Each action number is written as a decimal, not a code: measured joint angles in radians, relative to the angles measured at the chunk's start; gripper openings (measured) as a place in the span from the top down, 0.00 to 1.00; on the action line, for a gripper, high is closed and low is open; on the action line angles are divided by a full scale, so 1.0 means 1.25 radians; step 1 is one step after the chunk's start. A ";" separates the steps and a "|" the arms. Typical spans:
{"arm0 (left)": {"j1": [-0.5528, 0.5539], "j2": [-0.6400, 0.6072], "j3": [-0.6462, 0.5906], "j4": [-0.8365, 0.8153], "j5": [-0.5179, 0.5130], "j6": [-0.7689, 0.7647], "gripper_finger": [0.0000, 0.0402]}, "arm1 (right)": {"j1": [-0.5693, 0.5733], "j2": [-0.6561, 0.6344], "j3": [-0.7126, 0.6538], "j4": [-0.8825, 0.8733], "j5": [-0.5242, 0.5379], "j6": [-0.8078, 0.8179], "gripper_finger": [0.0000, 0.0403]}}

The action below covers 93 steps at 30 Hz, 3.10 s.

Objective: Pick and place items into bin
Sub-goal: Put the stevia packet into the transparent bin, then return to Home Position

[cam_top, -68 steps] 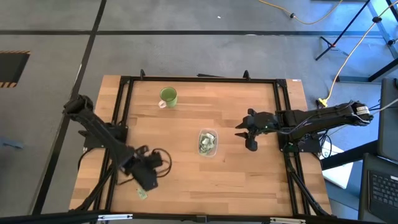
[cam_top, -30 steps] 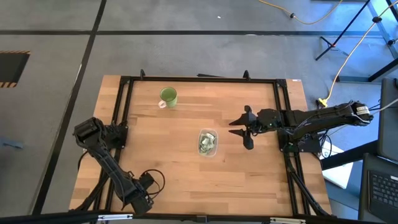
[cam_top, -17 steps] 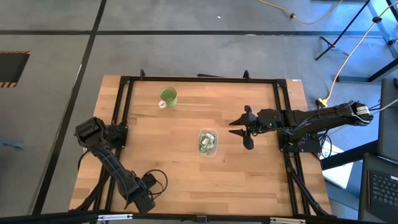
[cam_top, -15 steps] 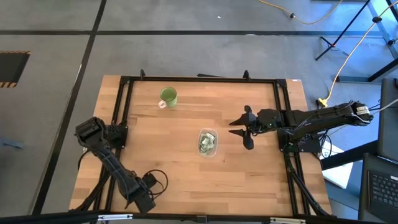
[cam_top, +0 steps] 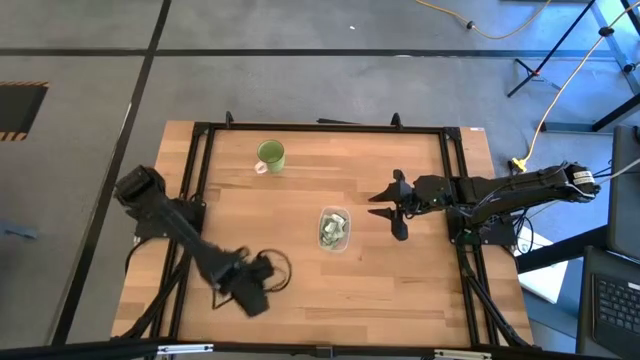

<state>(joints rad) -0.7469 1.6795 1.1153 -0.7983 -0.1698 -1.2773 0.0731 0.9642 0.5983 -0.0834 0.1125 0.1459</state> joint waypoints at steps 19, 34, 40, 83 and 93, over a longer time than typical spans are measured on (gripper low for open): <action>0.557 0.038 0.012 0.445 0.116 0.980 0.99 | 0.000 0.000 0.000 -0.116 0.000 -0.016 0.61; 0.592 0.253 0.308 0.125 0.125 1.101 0.99 | 0.000 0.000 0.000 -0.118 0.000 0.008 0.61; 0.592 0.309 0.352 0.097 0.123 1.127 0.99 | 0.000 -0.001 0.000 -0.121 0.000 0.029 0.61; 0.694 -0.874 -0.542 0.643 0.142 1.081 0.80 | -0.143 -0.603 -0.273 -0.037 0.000 -0.058 0.61; 0.748 -1.178 -0.737 0.641 0.090 1.033 0.80 | -0.189 -0.753 -0.356 -0.034 -0.001 -0.034 0.61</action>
<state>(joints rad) 0.1885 0.2075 0.1944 0.0034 -0.0578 0.0133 -0.1635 0.0234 0.1537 -0.1254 0.1117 0.1035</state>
